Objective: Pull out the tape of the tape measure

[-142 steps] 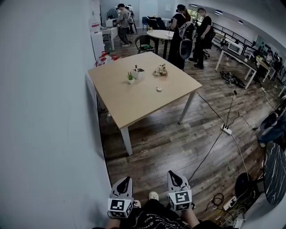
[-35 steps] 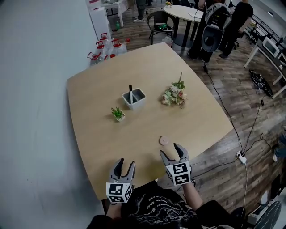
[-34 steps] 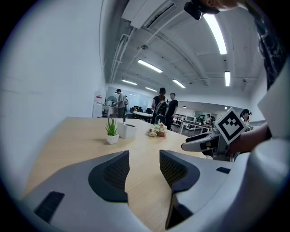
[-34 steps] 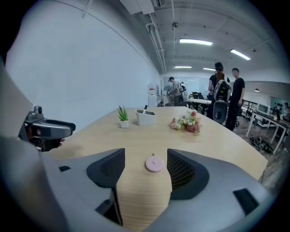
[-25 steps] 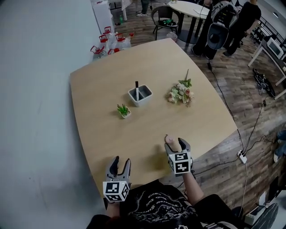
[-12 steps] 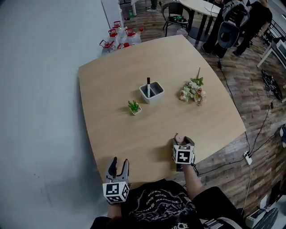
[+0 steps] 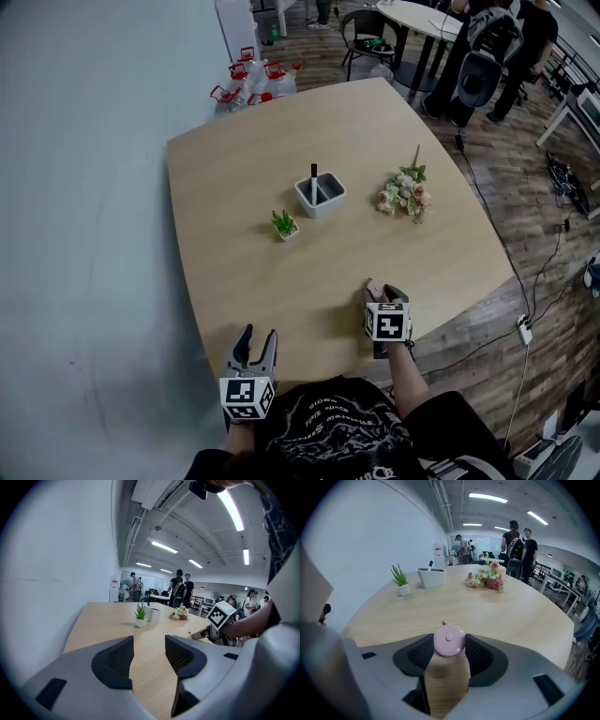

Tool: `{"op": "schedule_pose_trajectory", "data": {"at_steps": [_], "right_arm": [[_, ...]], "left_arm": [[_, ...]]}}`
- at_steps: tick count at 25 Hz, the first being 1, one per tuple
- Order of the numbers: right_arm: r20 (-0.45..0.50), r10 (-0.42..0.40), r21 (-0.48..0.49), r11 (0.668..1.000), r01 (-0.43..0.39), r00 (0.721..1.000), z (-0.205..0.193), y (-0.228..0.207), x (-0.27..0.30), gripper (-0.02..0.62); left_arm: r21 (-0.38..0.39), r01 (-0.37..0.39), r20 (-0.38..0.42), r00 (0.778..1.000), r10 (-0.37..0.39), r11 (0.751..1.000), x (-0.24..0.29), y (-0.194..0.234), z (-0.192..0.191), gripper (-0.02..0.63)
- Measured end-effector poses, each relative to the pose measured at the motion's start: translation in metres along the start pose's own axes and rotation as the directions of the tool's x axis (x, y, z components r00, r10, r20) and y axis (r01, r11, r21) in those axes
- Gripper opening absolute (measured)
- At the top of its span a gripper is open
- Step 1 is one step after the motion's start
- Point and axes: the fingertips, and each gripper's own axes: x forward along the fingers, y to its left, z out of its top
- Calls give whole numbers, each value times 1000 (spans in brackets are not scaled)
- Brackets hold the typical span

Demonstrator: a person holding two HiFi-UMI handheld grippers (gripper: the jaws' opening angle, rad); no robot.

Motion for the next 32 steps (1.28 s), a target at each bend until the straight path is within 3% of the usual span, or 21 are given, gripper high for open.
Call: {"op": "schedule_pose_trajectory", "data": {"at_steps": [7,13,25,28,32], "right_arm": [[95,58,-110,993,-47,994,33,20,-47,224],[119,134,-195,975,-109,984,46,35,-89,224],[111,273,-359,907,-218,956,37,72,-146,224],[71,343,-430,858,-281,937,33,91,-158,225],[29,411,-507,791,-341,911,27,111,-167,225]], "left_arm": [[-20,35,31,999,-35,999,2,-6,9,213],[17,120,49,991,-121,993,7,-31,18,213],[67,293,99,949,-298,954,15,-84,43,213],[92,361,86,925,-369,928,15,-98,44,213],[147,472,42,875,-482,869,16,-118,44,213]]}}
